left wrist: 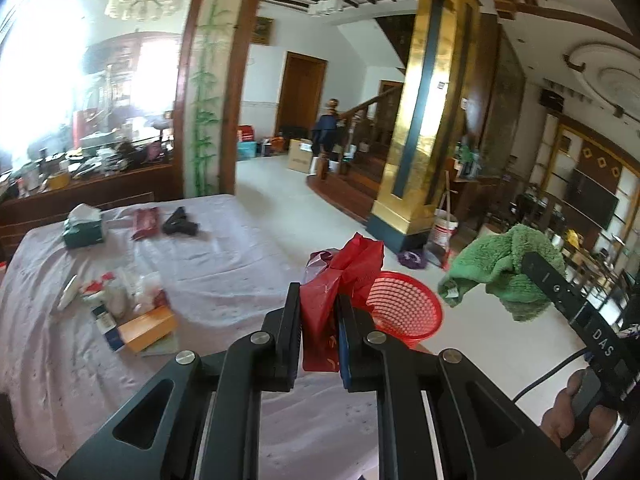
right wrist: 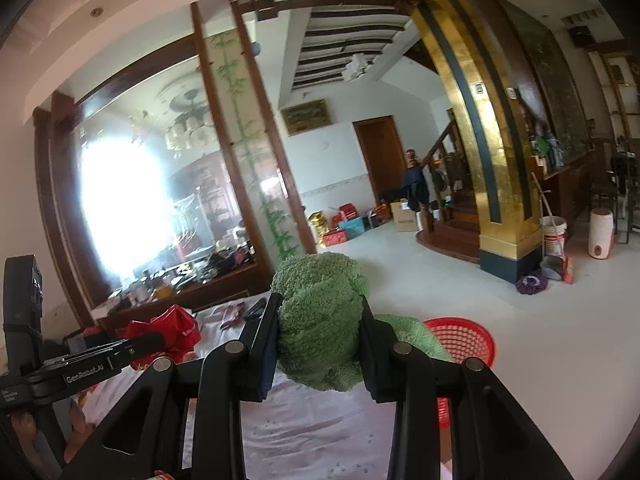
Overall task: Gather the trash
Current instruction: 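Carry the red wrapper and green towel to the red basket and release both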
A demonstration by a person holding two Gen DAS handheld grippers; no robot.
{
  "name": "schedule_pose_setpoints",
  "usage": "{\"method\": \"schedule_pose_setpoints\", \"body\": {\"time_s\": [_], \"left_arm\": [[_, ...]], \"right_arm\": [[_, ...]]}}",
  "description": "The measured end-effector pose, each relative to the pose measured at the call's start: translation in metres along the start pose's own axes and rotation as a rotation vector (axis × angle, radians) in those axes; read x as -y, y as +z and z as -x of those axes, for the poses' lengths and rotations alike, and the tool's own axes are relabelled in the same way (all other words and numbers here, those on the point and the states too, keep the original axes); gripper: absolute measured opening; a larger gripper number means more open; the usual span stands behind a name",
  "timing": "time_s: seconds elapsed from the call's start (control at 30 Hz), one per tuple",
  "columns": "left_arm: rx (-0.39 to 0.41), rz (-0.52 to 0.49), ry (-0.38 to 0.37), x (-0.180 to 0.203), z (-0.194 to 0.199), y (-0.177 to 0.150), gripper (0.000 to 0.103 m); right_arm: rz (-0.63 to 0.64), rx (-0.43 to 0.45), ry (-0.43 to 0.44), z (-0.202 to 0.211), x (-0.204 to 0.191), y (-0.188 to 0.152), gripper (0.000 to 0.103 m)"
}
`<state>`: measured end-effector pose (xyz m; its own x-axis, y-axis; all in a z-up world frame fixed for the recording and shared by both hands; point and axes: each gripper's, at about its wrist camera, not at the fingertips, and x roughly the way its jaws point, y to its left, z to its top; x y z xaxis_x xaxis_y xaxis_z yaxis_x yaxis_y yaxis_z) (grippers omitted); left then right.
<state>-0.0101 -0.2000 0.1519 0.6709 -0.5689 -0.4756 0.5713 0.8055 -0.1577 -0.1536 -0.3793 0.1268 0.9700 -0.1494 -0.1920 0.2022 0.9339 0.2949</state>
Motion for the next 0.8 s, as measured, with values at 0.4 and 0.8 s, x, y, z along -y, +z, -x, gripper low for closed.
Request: {"method": "schedule_pose_setpoints", "body": {"time_s": [0.4,0.8], "left_arm": [[-0.049,-0.068,-0.112,0.039,-0.069,0.023,0.014],[-0.068,-0.117,-0.178,0.08,-0.141,0.042,0.014]], "right_arm": [[-0.079,0.004,-0.099,-0.018,0.055,0.004,0.036],[-0.159,0.019,-0.139,-0.052,0.11,0.021,0.037]]}}
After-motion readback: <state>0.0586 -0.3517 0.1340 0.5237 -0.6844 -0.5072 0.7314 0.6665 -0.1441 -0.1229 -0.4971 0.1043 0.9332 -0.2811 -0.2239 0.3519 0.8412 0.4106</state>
